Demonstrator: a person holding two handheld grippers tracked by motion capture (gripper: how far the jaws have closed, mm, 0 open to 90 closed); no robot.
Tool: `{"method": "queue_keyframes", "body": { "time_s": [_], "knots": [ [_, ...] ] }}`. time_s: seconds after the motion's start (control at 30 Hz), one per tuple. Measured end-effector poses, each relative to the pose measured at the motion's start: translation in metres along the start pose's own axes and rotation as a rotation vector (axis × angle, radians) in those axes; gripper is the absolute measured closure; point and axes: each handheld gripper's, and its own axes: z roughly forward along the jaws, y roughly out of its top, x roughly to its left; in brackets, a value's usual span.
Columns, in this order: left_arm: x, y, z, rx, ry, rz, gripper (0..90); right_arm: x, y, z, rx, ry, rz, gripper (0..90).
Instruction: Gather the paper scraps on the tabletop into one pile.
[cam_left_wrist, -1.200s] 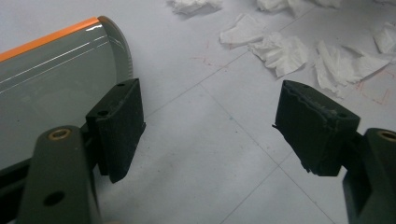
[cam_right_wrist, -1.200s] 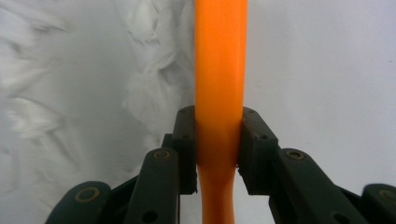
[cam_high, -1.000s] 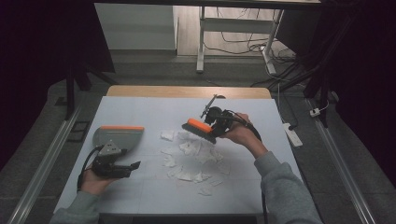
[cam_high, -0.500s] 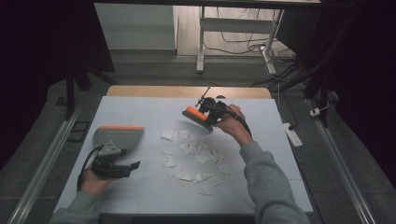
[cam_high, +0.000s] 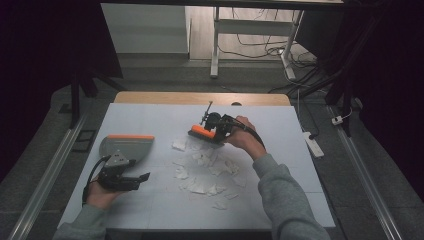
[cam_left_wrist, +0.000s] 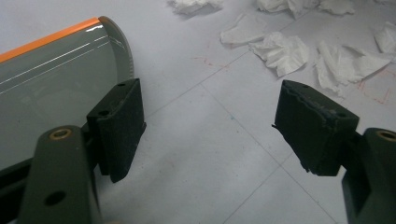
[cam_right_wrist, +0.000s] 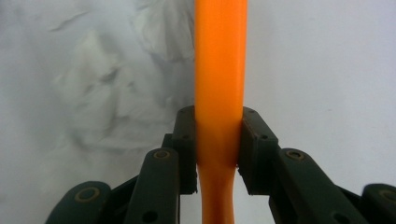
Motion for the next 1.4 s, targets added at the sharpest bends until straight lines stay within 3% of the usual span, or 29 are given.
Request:
{"method": "queue_keyframes", "body": {
  "time_s": [0.3,0.4,0.6,0.7,0.87,1.13,1.27,1.4],
  "knots": [
    [0.0,0.0,-0.001,-0.006,0.0,-0.006,25.2,0.033,-0.019,-0.016,0.002,0.091,-0.118,70.7],
    [0.0,0.0,-0.001,-0.004,-0.001,-0.005,25.2,0.038,-0.023,-0.024,-0.017,0.097,-0.109,70.7],
    [0.0,0.0,-0.001,-0.004,0.0,-0.008,25.2,0.022,-0.017,-0.034,-0.115,0.053,-0.032,70.6],
    [0.001,0.0,-0.001,-0.003,0.0,-0.008,25.2,0.015,-0.007,-0.031,-0.127,0.038,0.002,70.6],
    [0.001,-0.001,-0.001,-0.004,-0.001,-0.008,25.3,0.005,0.013,-0.016,-0.114,-0.013,0.012,70.6],
    [0.003,-0.001,-0.001,-0.006,-0.003,-0.012,25.3,0.001,0.036,0.01,-0.078,-0.046,-0.004,70.6],
    [0.003,-0.002,-0.001,-0.006,-0.004,-0.014,25.4,0.003,0.048,0.013,-0.059,-0.06,-0.047,70.6],
    [0.004,-0.002,-0.002,-0.007,-0.002,-0.018,25.4,0.011,0.057,0.017,-0.042,-0.044,-0.089,70.7]
  ]
}}
